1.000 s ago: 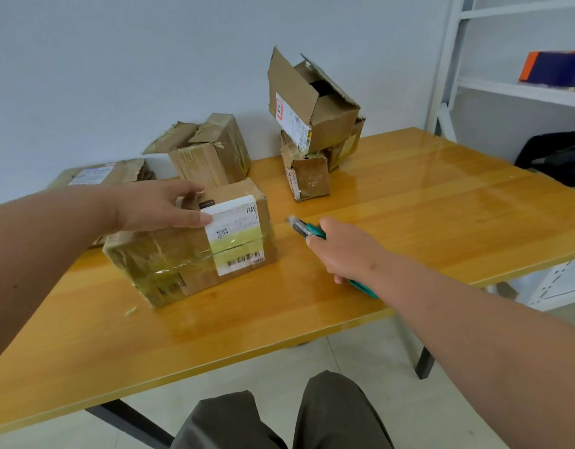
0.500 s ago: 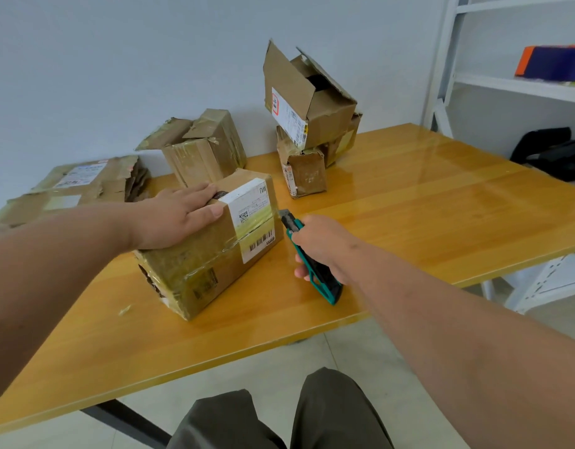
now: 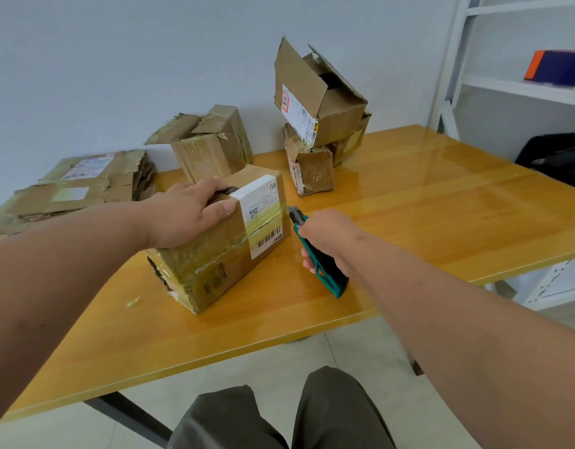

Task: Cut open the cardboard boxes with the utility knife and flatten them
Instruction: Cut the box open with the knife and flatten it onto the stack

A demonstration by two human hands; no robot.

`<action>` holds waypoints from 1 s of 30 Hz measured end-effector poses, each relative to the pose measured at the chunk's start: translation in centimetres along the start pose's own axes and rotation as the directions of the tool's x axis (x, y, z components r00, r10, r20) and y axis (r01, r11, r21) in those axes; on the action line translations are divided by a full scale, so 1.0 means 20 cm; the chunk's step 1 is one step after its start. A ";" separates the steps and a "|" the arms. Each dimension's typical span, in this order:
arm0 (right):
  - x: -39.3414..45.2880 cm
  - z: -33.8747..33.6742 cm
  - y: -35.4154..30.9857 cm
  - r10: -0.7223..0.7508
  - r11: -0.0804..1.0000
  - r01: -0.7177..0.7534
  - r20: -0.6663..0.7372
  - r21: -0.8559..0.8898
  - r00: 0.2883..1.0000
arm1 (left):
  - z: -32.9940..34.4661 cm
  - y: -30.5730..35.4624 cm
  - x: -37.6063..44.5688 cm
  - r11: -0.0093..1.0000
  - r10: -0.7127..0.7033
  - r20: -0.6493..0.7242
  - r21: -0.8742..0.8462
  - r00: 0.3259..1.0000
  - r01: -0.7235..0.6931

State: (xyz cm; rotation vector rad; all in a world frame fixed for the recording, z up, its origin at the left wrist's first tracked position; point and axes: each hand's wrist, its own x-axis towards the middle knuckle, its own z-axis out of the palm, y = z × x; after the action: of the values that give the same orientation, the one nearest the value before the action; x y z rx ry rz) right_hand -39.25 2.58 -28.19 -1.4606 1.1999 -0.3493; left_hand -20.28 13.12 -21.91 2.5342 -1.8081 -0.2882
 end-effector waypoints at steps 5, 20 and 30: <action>-0.03 0.04 -0.02 0.003 1.000 -0.002 0.033 -0.023 0.999 | 0.01 -0.01 0.01 1.000 0.014 -0.020 -0.002 1.000 -0.014; -0.03 0.04 -0.02 -0.043 0.998 0.045 0.044 -0.035 0.998 | 0.02 -0.02 0.01 0.999 0.036 -0.060 -0.013 0.998 -0.036; 0.09 -0.17 0.05 0.014 0.993 0.013 -0.217 0.121 0.976 | 0.02 -0.04 0.03 0.997 0.065 -0.065 -0.028 0.996 -0.067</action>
State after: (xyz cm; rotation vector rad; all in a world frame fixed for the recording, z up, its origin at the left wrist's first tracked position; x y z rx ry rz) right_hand -41.46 -0.54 -28.70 -1.3413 1.3289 -0.5843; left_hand -19.34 12.94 -22.57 2.4281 -1.8458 -0.2283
